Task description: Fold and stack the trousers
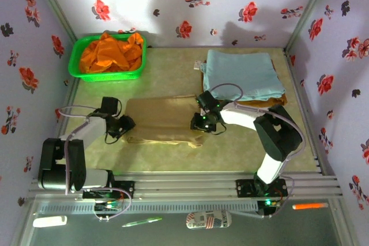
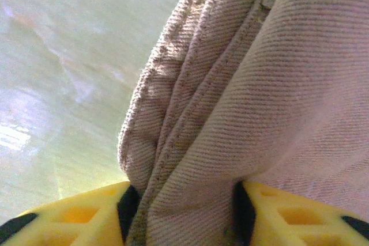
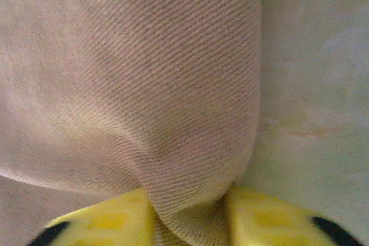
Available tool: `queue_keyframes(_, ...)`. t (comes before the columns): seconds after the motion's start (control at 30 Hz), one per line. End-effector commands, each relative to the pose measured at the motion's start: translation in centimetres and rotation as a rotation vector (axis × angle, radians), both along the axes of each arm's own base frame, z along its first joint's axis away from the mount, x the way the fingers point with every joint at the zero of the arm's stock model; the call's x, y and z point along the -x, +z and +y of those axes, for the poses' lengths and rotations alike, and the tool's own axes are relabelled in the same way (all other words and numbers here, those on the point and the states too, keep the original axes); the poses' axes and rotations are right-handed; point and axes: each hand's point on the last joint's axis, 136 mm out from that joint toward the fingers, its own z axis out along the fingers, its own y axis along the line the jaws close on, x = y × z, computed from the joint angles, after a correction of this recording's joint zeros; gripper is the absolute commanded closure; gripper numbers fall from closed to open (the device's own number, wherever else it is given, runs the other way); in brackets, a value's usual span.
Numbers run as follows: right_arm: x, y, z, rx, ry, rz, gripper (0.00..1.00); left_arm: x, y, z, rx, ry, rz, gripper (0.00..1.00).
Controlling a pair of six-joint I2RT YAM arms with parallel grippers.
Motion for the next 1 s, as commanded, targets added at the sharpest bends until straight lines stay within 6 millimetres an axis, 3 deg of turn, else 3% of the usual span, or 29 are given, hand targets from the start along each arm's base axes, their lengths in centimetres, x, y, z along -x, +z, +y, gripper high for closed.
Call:
queue_keyframes(0.0, 0.7, -0.2, 1.0, -0.044, 0.029, 0.021, 0.8, 1.1, -1.5, 0.4, -0.026, -0.003, 0.031, 0.58)
queue_keyframes(0.1, 0.2, 0.7, 0.6, -0.028, 0.013, -0.01, 0.98, 1.0, -0.7, 0.4, -0.021, -0.002, -0.01, 0.83)
queue_keyframes(0.2, -0.2, 2.2, 0.6, -0.031, 0.01, -0.042, 1.0, 0.9, 0.9, 0.4, -0.022, -0.012, -0.054, 1.0)
queue_keyframes(0.67, -3.1, 13.0, -1.5, 0.016, -0.048, -0.301, 1.0, -0.6, 13.3, -1.4, 0.018, -0.09, -0.284, 1.0)
queue_keyframes(0.83, -4.5, 16.3, -2.3, 0.042, -0.056, -0.373, 1.0, -2.6, 17.7, -3.0, 0.036, -0.124, -0.373, 1.0)
queue_keyframes(0.97, -7.1, 20.0, -4.3, 0.059, -0.1, -0.447, 1.0, -5.6, 22.1, -4.9, 0.04, -0.166, -0.455, 1.0)
